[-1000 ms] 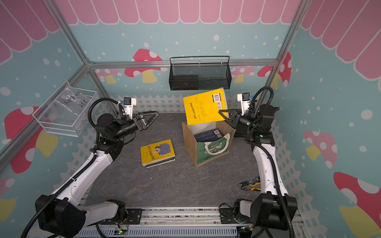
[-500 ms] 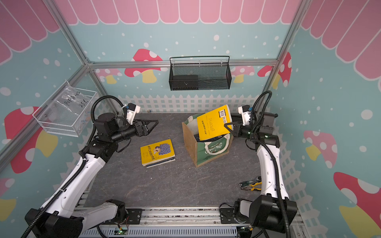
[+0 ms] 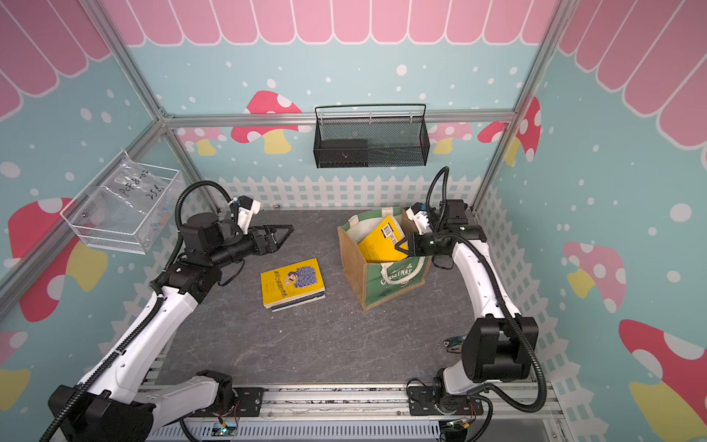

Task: Put the books into the canvas bag
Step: Place the book in the canvas bag.

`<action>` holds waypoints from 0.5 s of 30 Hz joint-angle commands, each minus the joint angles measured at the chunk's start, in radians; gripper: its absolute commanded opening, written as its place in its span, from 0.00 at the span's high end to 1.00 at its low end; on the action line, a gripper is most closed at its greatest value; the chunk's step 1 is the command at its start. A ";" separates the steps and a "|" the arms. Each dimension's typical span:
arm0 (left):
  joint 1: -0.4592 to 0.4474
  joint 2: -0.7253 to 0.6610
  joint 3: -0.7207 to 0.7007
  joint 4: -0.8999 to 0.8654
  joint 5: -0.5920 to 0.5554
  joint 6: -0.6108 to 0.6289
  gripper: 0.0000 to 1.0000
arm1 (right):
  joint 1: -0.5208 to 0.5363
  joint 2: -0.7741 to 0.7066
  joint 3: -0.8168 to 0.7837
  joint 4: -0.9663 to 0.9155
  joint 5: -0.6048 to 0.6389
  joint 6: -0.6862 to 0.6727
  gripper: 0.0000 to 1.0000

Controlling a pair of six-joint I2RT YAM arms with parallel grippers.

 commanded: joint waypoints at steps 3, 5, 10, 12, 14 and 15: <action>-0.004 0.000 -0.063 -0.020 -0.177 -0.033 0.02 | 0.037 0.096 0.095 -0.086 0.200 -0.044 0.89; -0.006 0.000 -0.072 -0.038 -0.236 -0.040 0.01 | 0.038 0.097 0.115 -0.074 0.233 -0.030 0.77; -0.008 0.011 -0.075 -0.093 -0.346 -0.050 0.01 | 0.039 0.082 0.162 -0.050 0.286 -0.014 0.53; -0.007 0.011 -0.082 -0.106 -0.392 -0.060 0.02 | 0.039 0.077 0.194 -0.046 0.313 -0.013 0.37; -0.007 0.015 -0.083 -0.127 -0.433 -0.069 0.02 | 0.042 0.060 0.229 -0.033 0.329 -0.017 0.15; -0.005 0.024 -0.082 -0.145 -0.454 -0.079 0.01 | 0.048 0.047 0.248 -0.020 0.329 -0.026 0.01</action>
